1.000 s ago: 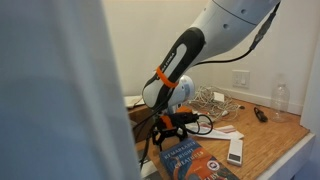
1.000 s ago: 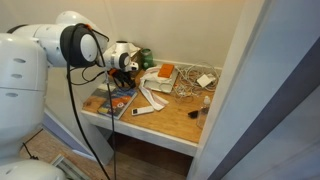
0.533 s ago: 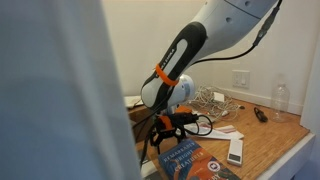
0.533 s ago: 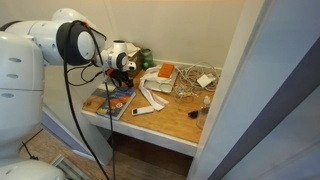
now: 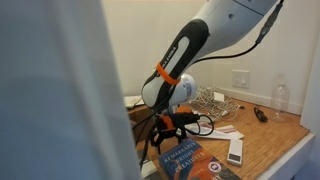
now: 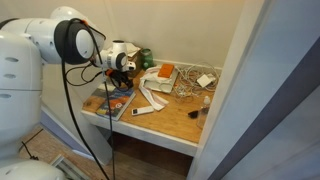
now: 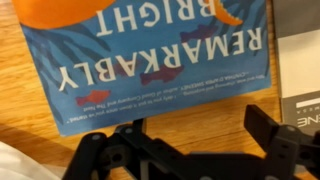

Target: Slide the book forward on the surface

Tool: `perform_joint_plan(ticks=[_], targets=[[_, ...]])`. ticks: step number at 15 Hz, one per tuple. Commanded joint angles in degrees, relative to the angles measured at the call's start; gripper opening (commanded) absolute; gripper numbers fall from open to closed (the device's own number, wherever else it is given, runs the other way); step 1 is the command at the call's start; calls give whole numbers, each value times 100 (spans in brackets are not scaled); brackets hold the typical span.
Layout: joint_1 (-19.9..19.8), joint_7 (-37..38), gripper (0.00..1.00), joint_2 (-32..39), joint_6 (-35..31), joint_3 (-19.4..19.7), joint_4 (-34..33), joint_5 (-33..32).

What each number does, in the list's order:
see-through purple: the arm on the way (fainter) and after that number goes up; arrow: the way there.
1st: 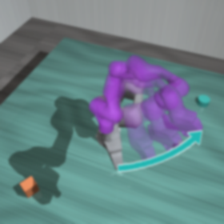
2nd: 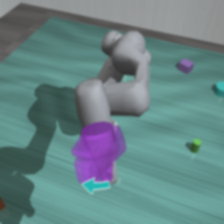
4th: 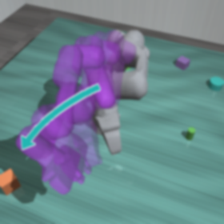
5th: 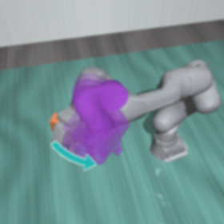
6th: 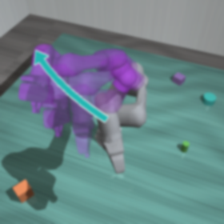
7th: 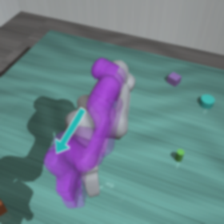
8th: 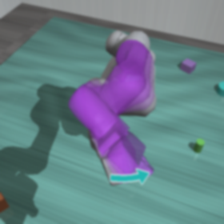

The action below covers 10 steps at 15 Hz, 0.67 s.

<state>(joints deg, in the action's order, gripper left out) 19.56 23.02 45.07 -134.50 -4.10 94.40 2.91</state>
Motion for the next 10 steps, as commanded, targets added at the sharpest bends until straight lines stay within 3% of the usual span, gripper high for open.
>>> perform_joint_plan(ticks=[1,5,10], targets=[[-77,-113,100,-248,-357,-65,299,71],[-50,-65,100,-485,-604,62,213,-32],[-184,-506,100,-1352,-213,106,566,-248]])
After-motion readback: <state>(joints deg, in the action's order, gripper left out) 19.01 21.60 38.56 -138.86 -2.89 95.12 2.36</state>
